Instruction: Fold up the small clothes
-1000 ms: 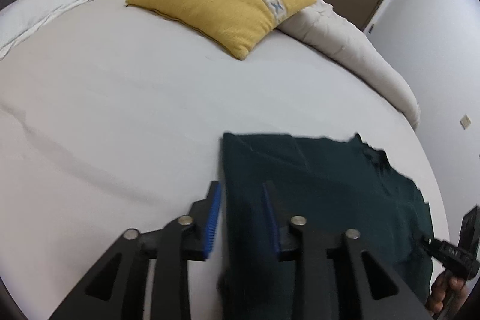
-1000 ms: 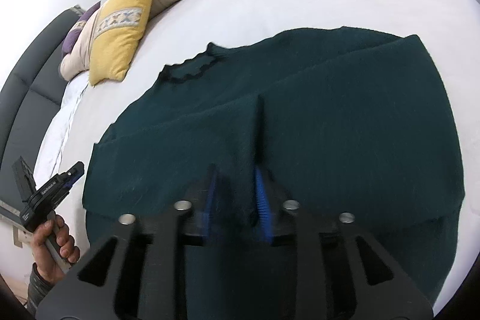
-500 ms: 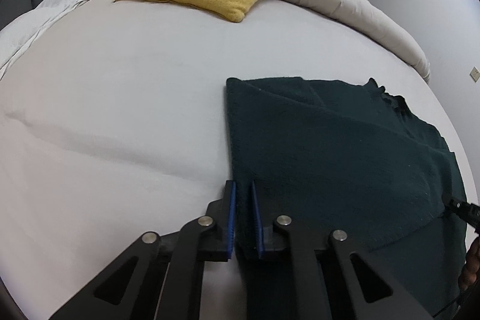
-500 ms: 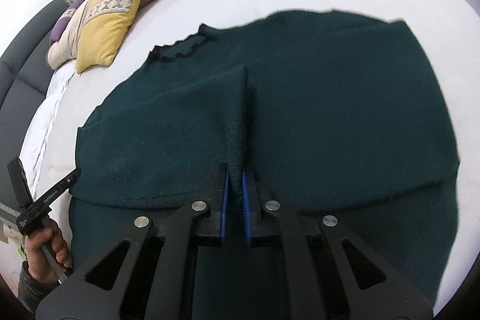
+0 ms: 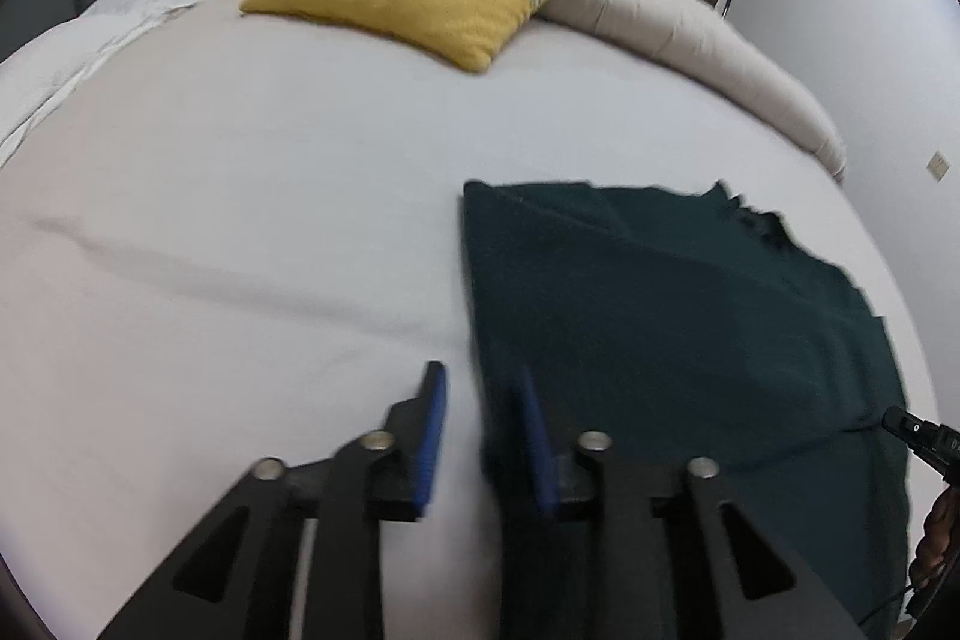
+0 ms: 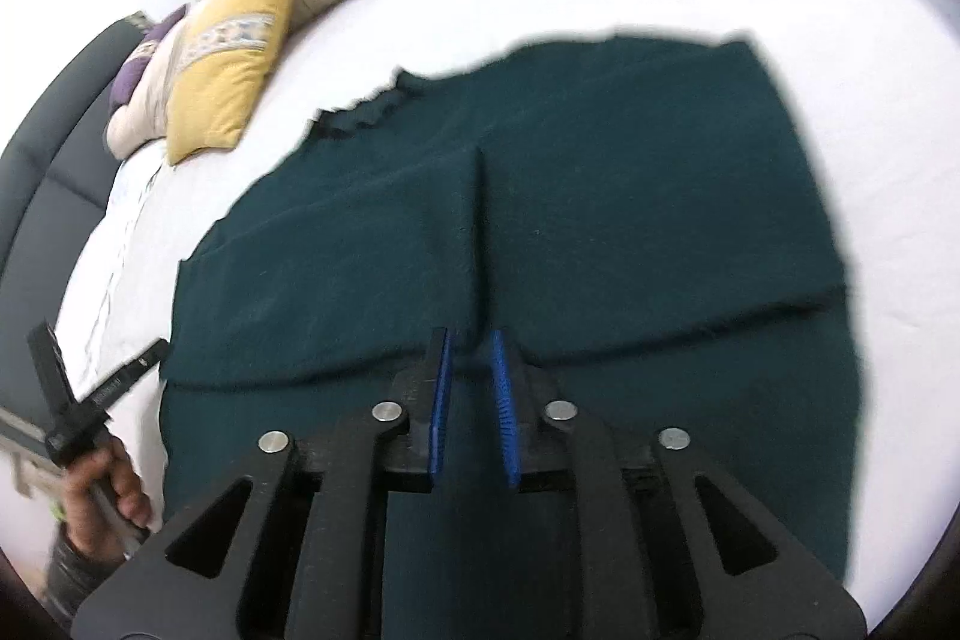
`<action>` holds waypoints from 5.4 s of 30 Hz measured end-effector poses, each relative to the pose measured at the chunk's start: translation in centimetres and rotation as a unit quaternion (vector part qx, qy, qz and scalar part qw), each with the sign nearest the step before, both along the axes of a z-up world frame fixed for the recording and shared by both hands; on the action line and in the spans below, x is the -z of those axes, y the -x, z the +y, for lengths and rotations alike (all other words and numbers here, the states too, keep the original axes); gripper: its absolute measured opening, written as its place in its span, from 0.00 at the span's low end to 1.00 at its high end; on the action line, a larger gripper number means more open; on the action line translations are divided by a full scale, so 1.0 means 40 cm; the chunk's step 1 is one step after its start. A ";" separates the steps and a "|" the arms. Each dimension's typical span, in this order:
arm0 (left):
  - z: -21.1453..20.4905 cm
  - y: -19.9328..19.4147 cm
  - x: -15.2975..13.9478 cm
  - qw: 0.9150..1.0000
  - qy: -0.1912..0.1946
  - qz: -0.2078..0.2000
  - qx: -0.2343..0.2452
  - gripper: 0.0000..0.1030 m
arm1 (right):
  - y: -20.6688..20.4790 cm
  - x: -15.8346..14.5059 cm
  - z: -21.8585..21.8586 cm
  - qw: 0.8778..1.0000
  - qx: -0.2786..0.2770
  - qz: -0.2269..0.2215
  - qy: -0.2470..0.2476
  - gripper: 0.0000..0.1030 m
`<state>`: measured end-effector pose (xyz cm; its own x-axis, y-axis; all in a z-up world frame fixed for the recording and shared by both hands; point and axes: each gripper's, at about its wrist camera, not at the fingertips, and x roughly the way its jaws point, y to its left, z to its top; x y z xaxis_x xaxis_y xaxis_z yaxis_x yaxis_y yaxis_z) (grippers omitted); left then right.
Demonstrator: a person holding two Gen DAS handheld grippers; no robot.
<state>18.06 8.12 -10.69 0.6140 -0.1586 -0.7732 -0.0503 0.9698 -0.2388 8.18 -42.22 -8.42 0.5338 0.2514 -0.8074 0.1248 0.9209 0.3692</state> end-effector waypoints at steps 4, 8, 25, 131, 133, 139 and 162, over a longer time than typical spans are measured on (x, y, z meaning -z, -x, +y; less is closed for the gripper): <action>0.014 0.138 -0.066 0.999 0.023 -0.022 0.020 0.57 | 0.142 -0.073 -0.030 0.999 0.013 -0.044 -0.013 0.63; 0.021 0.287 -0.091 0.997 0.051 -0.023 0.046 0.66 | 0.291 -0.099 -0.068 0.997 0.013 -0.064 -0.030 0.66; 0.066 0.663 0.073 0.971 0.205 0.107 0.060 0.62 | 0.683 0.010 -0.206 0.994 0.020 -0.002 -0.105 0.52; 0.052 -0.148 0.007 0.955 0.298 0.013 0.000 0.54 | -0.235 0.004 -0.404 0.980 0.166 -0.072 -0.078 0.43; 0.030 -0.109 0.003 0.964 0.267 0.012 0.004 0.54 | -0.228 -0.006 -0.347 0.989 0.127 -0.066 -0.036 0.43; 0.004 -0.026 0.001 0.980 0.197 -0.005 0.010 0.53 | -0.128 0.026 -0.268 0.995 0.074 -0.040 0.053 0.43; -0.025 0.086 0.036 0.994 0.111 0.006 0.022 0.28 | 0.079 0.052 -0.220 0.995 0.041 -0.015 0.093 0.30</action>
<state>14.64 7.14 -12.13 0.5942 -0.3522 -0.7231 -0.0137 0.8945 -0.4469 5.02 -51.03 -10.49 0.5709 0.0548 -0.8192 0.1932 0.9608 0.1989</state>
